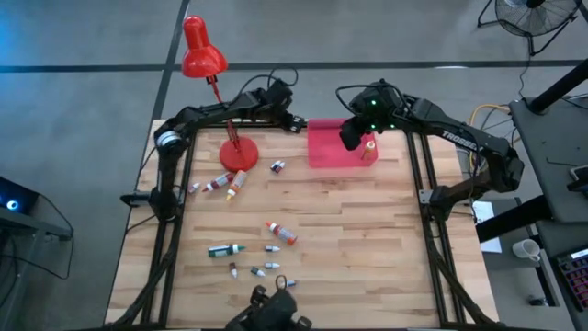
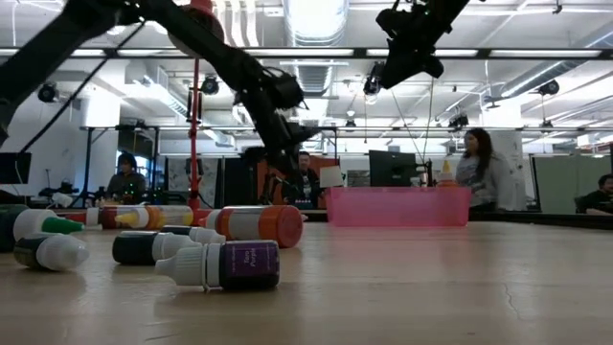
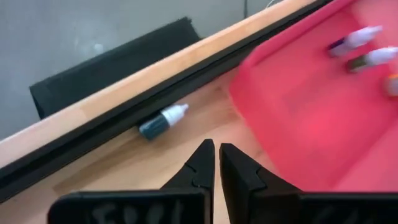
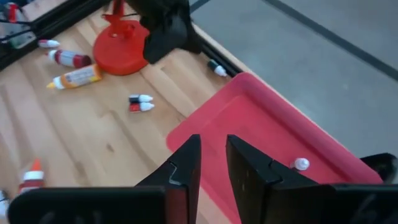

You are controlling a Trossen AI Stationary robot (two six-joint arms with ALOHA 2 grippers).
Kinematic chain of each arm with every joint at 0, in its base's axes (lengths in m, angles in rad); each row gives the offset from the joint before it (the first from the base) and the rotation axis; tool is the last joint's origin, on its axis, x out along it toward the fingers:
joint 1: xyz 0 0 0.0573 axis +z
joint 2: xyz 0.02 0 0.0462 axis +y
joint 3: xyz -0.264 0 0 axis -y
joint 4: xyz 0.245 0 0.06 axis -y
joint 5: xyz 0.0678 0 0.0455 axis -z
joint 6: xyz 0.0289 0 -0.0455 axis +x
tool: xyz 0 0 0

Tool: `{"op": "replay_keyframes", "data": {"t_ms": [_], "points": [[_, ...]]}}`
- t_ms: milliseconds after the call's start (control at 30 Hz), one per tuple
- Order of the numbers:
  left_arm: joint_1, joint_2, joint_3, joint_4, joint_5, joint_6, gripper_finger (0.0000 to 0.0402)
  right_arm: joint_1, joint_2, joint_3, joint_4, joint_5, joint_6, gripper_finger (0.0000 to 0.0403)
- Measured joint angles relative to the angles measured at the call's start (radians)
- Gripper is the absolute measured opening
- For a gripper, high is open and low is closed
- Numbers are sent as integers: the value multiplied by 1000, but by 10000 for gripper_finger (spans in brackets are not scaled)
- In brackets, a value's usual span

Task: Pick & Place food coloring
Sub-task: Put the small green food coloring bottle into the red bin

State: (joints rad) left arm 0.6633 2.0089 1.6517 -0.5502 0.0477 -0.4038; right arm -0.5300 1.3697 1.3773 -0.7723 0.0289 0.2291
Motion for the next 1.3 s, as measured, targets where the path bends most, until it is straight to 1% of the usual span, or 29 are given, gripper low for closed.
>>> {"op": "replay_keyframes", "data": {"t_ms": [100,367,733,1000,1300], "points": [[4,59,32,-9,0,0,0,0,0,0,0,33,0,65],[21,152,83,-16,-22,-10,0,-1,0,-2,0,57,5,65],[33,163,83,30,-43,-16,0,-1,0,-2,0,80,5,64],[46,198,79,27,-50,-26,0,0,0,-2,0,80,4,64],[58,200,79,36,-53,-41,0,0,0,-7,-3,84,-1,65]]}}
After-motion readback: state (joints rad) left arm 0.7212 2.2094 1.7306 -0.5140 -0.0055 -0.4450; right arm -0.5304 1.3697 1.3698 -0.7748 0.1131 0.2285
